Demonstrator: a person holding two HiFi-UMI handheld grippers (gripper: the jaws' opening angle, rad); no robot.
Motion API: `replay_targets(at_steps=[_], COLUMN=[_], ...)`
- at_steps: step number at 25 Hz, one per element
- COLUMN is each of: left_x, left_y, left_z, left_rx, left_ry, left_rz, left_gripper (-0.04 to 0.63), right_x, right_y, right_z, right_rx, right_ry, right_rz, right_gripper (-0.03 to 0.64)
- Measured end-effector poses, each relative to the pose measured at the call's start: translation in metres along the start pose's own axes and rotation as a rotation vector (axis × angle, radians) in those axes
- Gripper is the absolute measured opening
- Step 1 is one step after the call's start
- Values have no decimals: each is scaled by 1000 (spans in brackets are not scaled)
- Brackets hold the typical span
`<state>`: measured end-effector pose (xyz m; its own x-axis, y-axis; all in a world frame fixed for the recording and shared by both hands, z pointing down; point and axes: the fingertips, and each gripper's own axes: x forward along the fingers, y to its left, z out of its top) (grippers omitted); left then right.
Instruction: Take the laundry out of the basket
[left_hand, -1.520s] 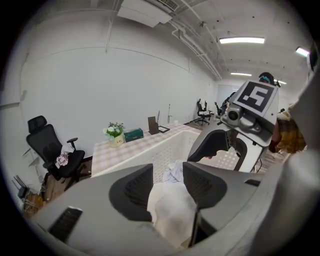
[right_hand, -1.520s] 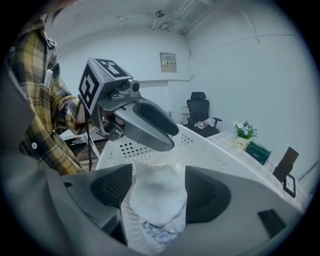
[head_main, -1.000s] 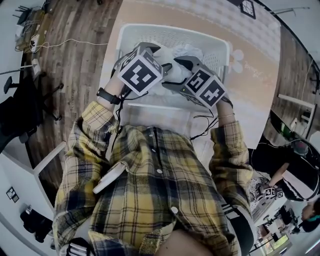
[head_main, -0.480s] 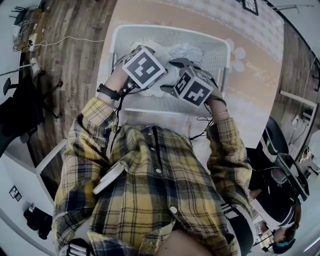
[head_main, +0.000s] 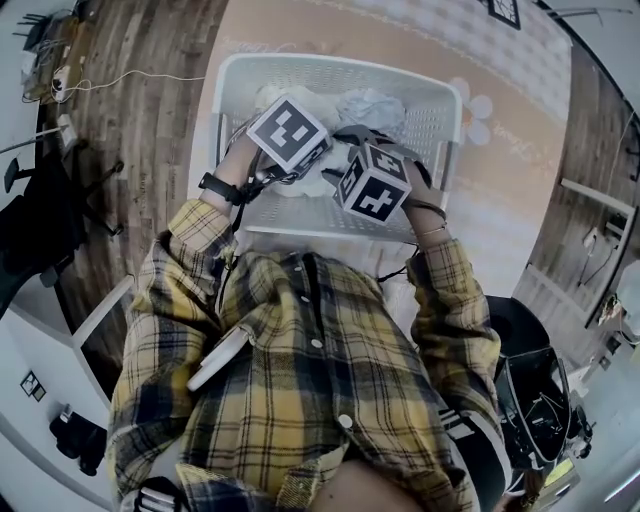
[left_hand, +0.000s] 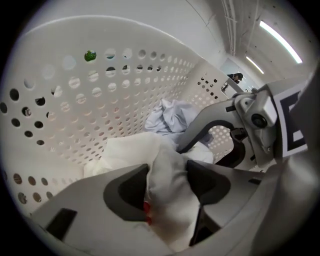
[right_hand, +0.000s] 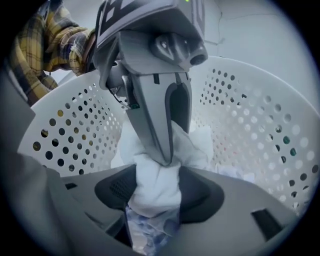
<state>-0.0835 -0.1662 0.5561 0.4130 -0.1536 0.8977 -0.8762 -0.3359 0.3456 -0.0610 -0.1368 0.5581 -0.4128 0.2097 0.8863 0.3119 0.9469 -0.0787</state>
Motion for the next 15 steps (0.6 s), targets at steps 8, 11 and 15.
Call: replay_targets(at_steps=[8, 11, 15], left_x=[-14, -21, -41], left_y=[13, 14, 7], left_z=[22, 26, 34], left_rx=[102, 113, 112], left_ry=[-103, -121, -158], left_rz=[102, 127, 133], left_gripper=[118, 107, 104], right_x=[-6, -12, -32], right_y=[-10, -14, -19], right_z=[6, 9, 18], right_rx=[-12, 7, 31], right_ry=[2, -6, -33], right_rz=[-64, -99, -173], right_gripper=[137, 130, 127])
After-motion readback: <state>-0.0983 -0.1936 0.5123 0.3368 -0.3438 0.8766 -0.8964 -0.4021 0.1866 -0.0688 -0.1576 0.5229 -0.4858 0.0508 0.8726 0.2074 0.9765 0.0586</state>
